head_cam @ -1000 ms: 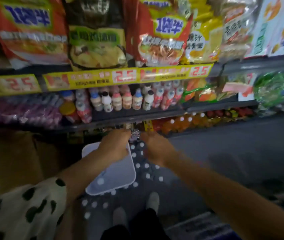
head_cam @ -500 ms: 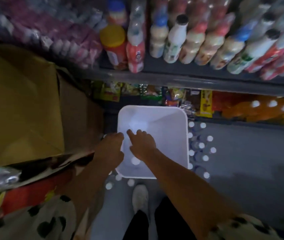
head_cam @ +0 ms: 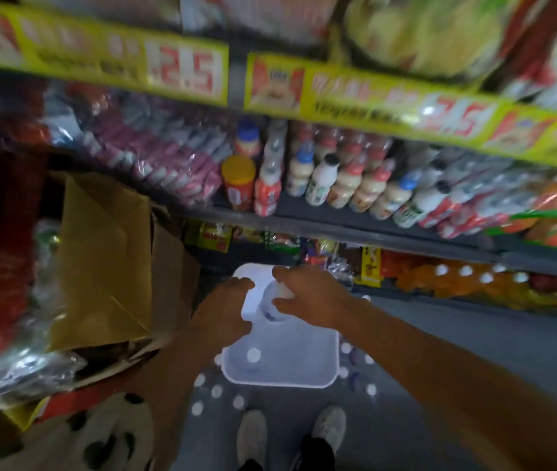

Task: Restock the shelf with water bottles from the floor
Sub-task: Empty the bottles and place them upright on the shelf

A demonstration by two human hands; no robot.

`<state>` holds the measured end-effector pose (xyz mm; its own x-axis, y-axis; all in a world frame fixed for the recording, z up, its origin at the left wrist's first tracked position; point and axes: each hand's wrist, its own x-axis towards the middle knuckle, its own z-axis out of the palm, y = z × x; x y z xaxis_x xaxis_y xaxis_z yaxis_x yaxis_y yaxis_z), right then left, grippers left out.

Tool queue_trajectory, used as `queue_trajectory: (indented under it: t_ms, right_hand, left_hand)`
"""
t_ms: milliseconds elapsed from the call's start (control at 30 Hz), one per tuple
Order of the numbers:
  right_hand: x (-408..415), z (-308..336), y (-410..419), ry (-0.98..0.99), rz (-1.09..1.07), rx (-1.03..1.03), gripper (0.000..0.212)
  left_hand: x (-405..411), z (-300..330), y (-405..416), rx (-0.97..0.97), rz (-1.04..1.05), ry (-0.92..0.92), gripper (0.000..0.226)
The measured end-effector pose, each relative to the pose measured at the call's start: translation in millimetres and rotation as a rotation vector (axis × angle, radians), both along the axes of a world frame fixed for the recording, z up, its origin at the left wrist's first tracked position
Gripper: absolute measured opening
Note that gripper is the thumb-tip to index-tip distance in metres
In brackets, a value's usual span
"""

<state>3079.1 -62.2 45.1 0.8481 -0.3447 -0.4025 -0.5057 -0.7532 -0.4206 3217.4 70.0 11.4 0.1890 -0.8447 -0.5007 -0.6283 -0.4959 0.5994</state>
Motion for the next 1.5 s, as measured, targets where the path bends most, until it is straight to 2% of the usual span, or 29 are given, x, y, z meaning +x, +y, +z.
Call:
queue_trajectory:
  t_ms: [67,133,267,333,400,467,533,667,733,767,833,900,967,1033,1133,1200,1267,1333,1400,1500]
  right_hand:
    - [-13.1,84.7,-16.2,-0.06,0.007,-0.034,0.023]
    - [-27.4,173.0,-28.6,-0.152,-0.023,-0.047,0.025]
    - [-56.8,335.8,-34.4,-0.303,-0.065,-0.195,0.026]
    - [-72.7,403.4,-28.6,-0.363,-0.103,-0.301,0.028]
    - [-89.8,459.0,-22.4,-0.438,-0.176,-0.392,0.027]
    - [-108.4,505.9,-14.7,-0.552,-0.307,-0.397,0.024]
    - [-126.6,545.2,-7.5,-0.586,-0.434,-0.483,0.031]
    - [-153.2,606.0,5.9,-0.484,-0.565,-0.786,0.061]
    - [-163.0,633.3,5.7,-0.51,-0.585,-0.934,0.061]
    - [-167.8,647.6,4.1,-0.516,-0.562,-0.993,0.06]
    - [-178.1,677.8,0.7,-0.512,-0.513,-1.058,0.058]
    - [-191.0,704.7,-5.2,-0.509,-0.478,-1.066,0.054]
    - [-204.4,726.0,-15.1,-0.535,-0.407,-1.018,0.049]
    - [-215.7,742.2,-27.6,-0.576,-0.32,-0.945,0.042]
    - [-230.1,758.4,-56.1,-0.705,-0.261,-0.772,0.033]
    - [-234.9,767.5,-82.9,-0.736,-0.288,-0.782,0.039]
    - [-235.3,777.0,-114.0,-0.657,-0.318,-0.921,0.049]
    - [-235.1,786.4,-145.9,-0.655,-0.287,-0.956,0.052]
    - [-234.3,795.0,-178.7,-0.716,-0.242,-0.883,0.044]
    - [-228.4,801.1,-225.8,-0.782,-0.152,-0.749,0.024]
  left_hand:
    - [-4.8,56.4,-21.9,-0.07,-0.088,0.092,0.066]
    - [-14.3,115.1,-42.0,-0.178,-0.151,0.251,0.071]
    - [-38.7,221.3,-65.9,-0.277,-0.275,0.311,0.06]
    - [-55.0,276.4,-74.5,-0.385,-0.29,0.332,0.055]
    - [-70.0,326.0,-83.2,-0.505,-0.298,0.305,0.049]
    - [-85.4,374.6,-88.7,-0.604,-0.283,0.233,0.05]
    - [-100.7,417.1,-94.8,-0.715,-0.245,0.136,0.05]
    - [-140.1,496.3,-93.8,-0.974,-0.106,-0.269,0.06]
    - [-159.3,525.9,-93.0,-1.007,-0.076,-0.438,0.066]
    - [-166.8,537.8,-93.4,-1.016,-0.077,-0.458,0.067]
    - [-177.1,558.4,-96.7,-1.009,-0.133,-0.359,0.069]
    - [-181.7,579.6,-101.7,-0.961,-0.278,-0.015,0.066]
    - [-184.9,599.7,-108.7,-0.857,-0.447,0.326,0.053]
    - [-191.4,616.0,-119.0,-0.798,-0.533,0.465,0.046]
    - [-209.1,632.6,-147.2,-0.923,-0.407,0.426,0.054]
    - [-222.3,641.0,-174.2,-1.04,-0.22,0.197,0.065]
    - [-234.8,649.6,-201.5,-1.098,-0.021,-0.132,0.074]
    - [-244.1,655.9,-229.0,-1.096,0.076,-0.278,0.073]
    - [-244.3,659.3,-257.0,-1.107,0.072,-0.248,0.07]
    - [-227.0,661.5,-289.8,-1.028,-0.079,-0.035,0.066]
